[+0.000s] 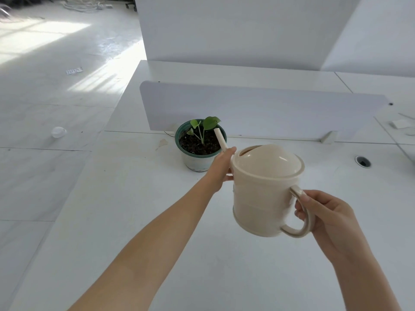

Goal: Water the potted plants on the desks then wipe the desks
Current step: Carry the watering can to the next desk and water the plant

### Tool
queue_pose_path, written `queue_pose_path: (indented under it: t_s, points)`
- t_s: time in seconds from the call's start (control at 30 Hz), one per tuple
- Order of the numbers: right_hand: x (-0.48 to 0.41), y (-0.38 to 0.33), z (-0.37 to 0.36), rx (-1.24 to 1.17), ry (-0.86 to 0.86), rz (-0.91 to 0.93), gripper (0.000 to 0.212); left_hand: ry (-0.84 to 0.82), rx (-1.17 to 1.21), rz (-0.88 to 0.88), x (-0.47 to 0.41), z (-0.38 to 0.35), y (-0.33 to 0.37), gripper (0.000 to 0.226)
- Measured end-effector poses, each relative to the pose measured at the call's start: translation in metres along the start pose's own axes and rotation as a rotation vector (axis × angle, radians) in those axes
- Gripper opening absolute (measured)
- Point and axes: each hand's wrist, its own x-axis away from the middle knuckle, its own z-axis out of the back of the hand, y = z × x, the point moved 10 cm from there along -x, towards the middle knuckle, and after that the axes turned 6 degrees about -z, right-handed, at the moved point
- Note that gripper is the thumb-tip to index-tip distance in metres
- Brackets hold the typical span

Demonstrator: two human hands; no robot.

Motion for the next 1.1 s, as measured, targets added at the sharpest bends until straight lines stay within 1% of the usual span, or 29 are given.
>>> queue_pose_path:
  t_s: [0.1, 0.23, 0.33, 0.57, 0.6, 0.63, 0.7, 0.77, 0.9, 1.1]
  points:
    - [-0.005, -0.004, 0.004, 0.001, 0.015, 0.019, 0.062, -0.011, 0.013, 0.004, -0.004, -0.005, 0.002, 0.021]
    - [-0.005, -0.004, 0.007, 0.005, 0.021, 0.022, 0.062, -0.011, 0.017, 0.003, -0.004, -0.006, -0.002, 0.024]
    - [-0.003, -0.001, 0.009, 0.012, 0.015, 0.016, 0.062, 0.021, 0.039, -0.009, 0.002, 0.001, -0.01, 0.019]
    - [-0.001, 0.006, -0.009, 0.04, -0.039, -0.007, 0.062, 0.11, 0.091, -0.055, 0.015, 0.034, -0.015, 0.02]
    - [-0.001, 0.007, -0.014, 0.045, -0.051, -0.006, 0.058, 0.115, 0.094, -0.063, 0.016, 0.039, -0.013, 0.02]
    - [-0.001, 0.007, -0.02, 0.044, -0.062, -0.014, 0.048, 0.115, 0.093, -0.069, 0.015, 0.042, -0.01, 0.02]
    - [-0.003, 0.006, -0.03, 0.021, -0.076, -0.015, 0.017, 0.118, 0.085, -0.066, 0.015, 0.048, -0.003, 0.023]
    - [-0.007, 0.006, -0.033, 0.013, -0.052, -0.007, 0.026, 0.125, 0.069, -0.049, 0.013, 0.053, 0.002, 0.025]
    - [-0.009, 0.006, -0.037, 0.013, -0.016, 0.0, 0.019, 0.133, 0.055, -0.048, 0.007, 0.054, 0.007, 0.027]
    - [0.0, 0.017, -0.016, 0.009, 0.042, -0.013, 0.018, 0.099, 0.074, -0.007, 0.01, 0.04, -0.01, 0.025]
